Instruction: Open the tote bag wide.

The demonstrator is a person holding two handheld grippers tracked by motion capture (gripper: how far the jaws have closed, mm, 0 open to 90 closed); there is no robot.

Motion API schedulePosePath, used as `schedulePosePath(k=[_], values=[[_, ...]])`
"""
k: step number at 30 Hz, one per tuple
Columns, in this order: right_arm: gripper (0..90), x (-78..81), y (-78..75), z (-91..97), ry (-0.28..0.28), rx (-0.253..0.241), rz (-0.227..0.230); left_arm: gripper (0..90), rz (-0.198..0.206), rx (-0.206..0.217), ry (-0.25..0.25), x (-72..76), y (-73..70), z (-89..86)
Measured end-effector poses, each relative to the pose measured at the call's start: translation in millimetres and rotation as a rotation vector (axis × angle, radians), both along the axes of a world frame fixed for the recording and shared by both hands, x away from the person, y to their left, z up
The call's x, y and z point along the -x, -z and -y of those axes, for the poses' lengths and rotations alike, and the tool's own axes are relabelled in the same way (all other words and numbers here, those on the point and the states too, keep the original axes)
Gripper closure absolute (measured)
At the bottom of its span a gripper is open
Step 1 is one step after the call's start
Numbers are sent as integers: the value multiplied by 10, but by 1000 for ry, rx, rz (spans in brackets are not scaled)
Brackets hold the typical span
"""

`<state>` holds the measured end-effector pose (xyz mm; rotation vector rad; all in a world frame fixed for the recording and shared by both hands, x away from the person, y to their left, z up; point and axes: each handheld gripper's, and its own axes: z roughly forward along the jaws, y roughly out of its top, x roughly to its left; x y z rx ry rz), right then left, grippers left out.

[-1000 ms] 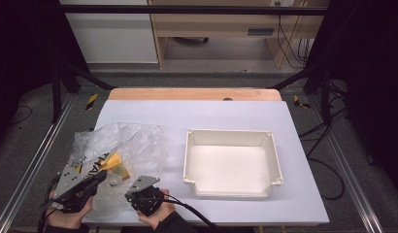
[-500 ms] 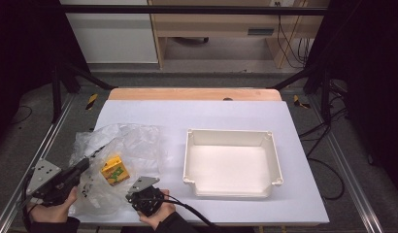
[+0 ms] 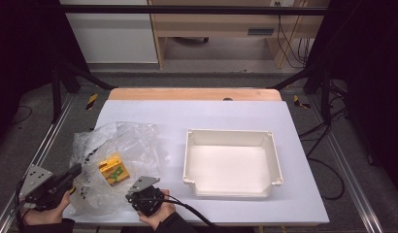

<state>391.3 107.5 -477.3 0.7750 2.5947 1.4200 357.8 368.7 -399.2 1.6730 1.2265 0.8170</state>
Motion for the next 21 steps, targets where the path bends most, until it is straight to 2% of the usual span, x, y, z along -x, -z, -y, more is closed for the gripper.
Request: schedulePosePath(k=[4,14,19,20,21], values=[[898,-5,36,-29,-4,13,1,900,-33,23,-19,-32,94,-63],[891,-13,106,-36,-10,51,1,900,-89,-19,-29,-80,251,-73],[875,-15,130,-46,-16,63,-4,900,-120,-16,-38,-84,328,-97],[869,-15,130,-45,-16,61,-9,900,-123,-16,-36,-83,342,-101],[815,-13,125,-42,-10,66,3,900,-125,-17,-33,-82,354,-99]])
